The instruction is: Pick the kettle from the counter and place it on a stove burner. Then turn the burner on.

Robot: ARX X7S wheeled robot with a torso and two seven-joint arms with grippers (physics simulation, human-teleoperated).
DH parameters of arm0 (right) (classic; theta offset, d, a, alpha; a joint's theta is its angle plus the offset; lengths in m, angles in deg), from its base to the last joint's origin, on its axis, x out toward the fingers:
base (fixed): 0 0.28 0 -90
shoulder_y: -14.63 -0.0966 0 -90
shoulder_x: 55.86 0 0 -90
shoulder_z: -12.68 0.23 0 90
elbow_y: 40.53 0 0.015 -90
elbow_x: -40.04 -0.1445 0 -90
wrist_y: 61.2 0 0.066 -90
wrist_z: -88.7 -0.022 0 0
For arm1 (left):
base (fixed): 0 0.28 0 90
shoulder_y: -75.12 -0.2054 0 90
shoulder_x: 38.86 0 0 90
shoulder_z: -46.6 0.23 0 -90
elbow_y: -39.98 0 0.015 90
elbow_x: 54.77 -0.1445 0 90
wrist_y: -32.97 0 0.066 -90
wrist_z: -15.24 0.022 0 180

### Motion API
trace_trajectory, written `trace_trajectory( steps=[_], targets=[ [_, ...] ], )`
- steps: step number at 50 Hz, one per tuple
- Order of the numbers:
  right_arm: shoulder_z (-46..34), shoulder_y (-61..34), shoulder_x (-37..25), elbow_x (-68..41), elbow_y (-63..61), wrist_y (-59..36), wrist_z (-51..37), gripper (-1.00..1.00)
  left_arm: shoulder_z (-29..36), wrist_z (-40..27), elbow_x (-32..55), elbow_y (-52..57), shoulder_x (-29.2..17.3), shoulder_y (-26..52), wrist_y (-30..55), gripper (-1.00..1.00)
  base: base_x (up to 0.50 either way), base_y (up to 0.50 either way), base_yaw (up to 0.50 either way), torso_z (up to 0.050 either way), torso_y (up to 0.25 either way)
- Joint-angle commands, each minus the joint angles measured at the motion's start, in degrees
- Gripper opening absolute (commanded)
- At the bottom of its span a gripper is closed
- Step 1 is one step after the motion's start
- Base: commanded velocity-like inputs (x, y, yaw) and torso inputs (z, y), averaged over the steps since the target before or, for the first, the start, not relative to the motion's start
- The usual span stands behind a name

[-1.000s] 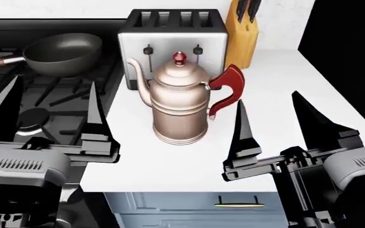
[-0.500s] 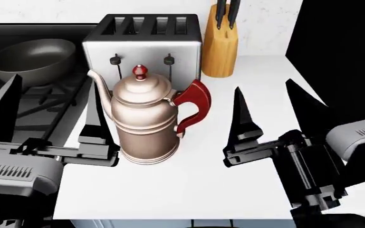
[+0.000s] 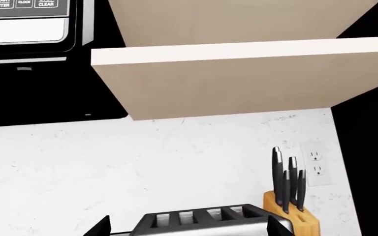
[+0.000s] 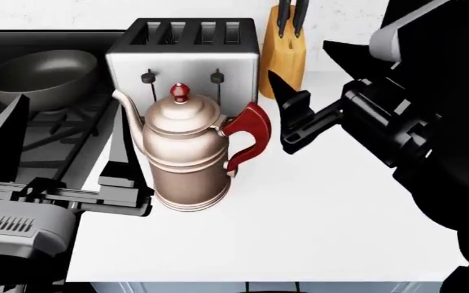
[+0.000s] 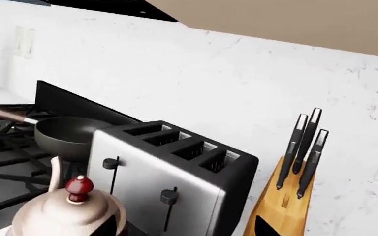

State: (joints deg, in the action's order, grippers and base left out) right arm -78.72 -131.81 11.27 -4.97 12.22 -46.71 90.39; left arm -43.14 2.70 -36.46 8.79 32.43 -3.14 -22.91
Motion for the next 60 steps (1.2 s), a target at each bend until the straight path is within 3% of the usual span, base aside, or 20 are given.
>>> trace_trajectory(
  steps=[1,12,60],
  targets=[
    [-6.8,-7.2,-4.6,-3.2,4.1,-2.7,6.9,1.0,0.2,-1.1,1.4,0.1,-1.0,0.1,-0.2,1.0,0.0,0.0,0.0,0.0,0.0],
    [-12.8,-7.1,-7.1,-1.5,8.2,0.7,12.0,1.0,1.2,-2.3,1.8,0.0,-2.0,0.3,-0.2,1.0,0.0,0.0,0.0,0.0,0.0],
    [-22.0,-0.2,-4.5,4.8,16.2,11.7,13.6,1.0,3.3,-6.6,4.8,-0.8,-6.0,0.5,-2.5,1.0,0.0,0.0,0.0,0.0,0.0]
  ],
)
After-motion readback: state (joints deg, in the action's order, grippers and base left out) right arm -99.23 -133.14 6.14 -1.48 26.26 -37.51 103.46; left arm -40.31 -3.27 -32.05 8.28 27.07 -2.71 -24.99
